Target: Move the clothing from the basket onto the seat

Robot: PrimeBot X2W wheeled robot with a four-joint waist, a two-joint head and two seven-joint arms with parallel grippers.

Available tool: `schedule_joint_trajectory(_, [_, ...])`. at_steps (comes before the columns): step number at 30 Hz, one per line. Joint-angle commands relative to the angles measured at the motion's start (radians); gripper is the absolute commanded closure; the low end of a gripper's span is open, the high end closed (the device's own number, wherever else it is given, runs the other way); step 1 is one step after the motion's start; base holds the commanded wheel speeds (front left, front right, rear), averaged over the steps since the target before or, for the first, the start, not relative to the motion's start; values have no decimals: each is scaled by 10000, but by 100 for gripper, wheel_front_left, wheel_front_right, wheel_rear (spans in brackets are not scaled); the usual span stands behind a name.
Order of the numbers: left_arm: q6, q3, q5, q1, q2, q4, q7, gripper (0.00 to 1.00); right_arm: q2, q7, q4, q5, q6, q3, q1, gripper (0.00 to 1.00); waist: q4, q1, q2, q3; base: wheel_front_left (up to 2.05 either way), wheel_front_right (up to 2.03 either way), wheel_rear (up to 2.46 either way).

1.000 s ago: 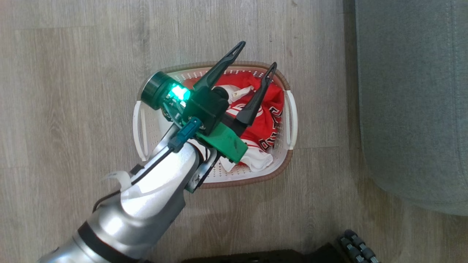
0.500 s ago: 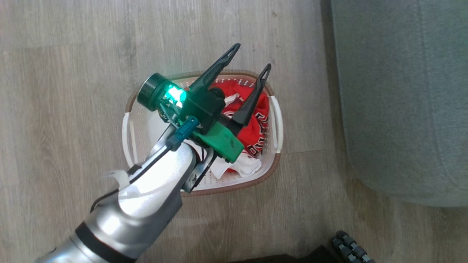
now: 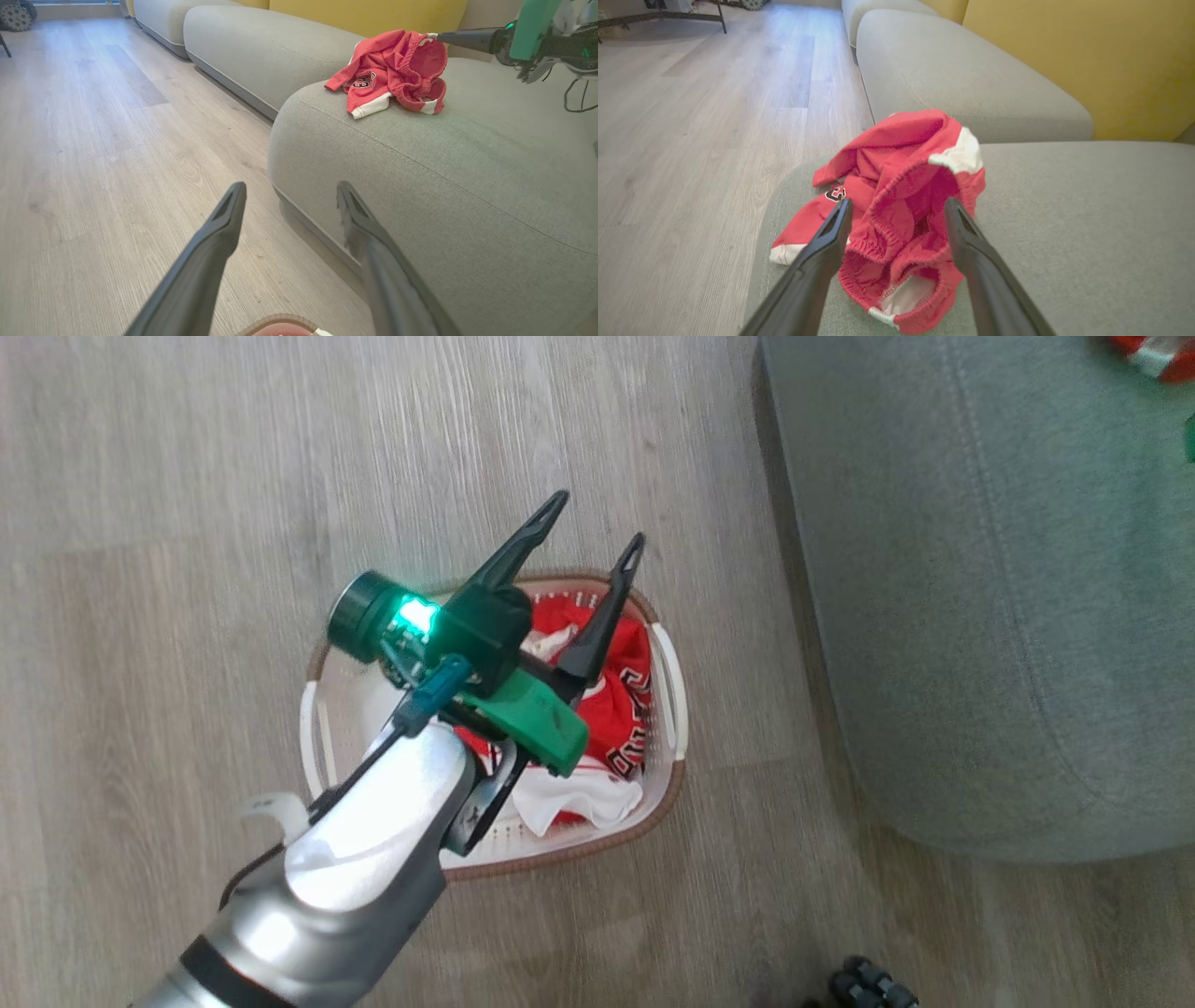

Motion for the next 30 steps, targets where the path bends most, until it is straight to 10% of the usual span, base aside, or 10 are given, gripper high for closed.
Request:
schedule_joint_trajectory(1, [67,412,-91,24,95,-235,-120,0,-210,-144,-519,187,-4,231,257,0,81,0,-1,-410,0,0,0])
schedule_joint_trajectory(16, [653,2165,-775,2159,-27,-273,-385,0,571,-273,-3124,542,-4,1226,2943,0,1085,0,-1,-3155,0,0,0])
schedule_joint_trajectory(30, [1211,4129,-213,4931,13,-1060,-387,0,2937,-282,-6297,-1187,-4,-549,6960,0,1810,0,-1,-4797,0,0,0])
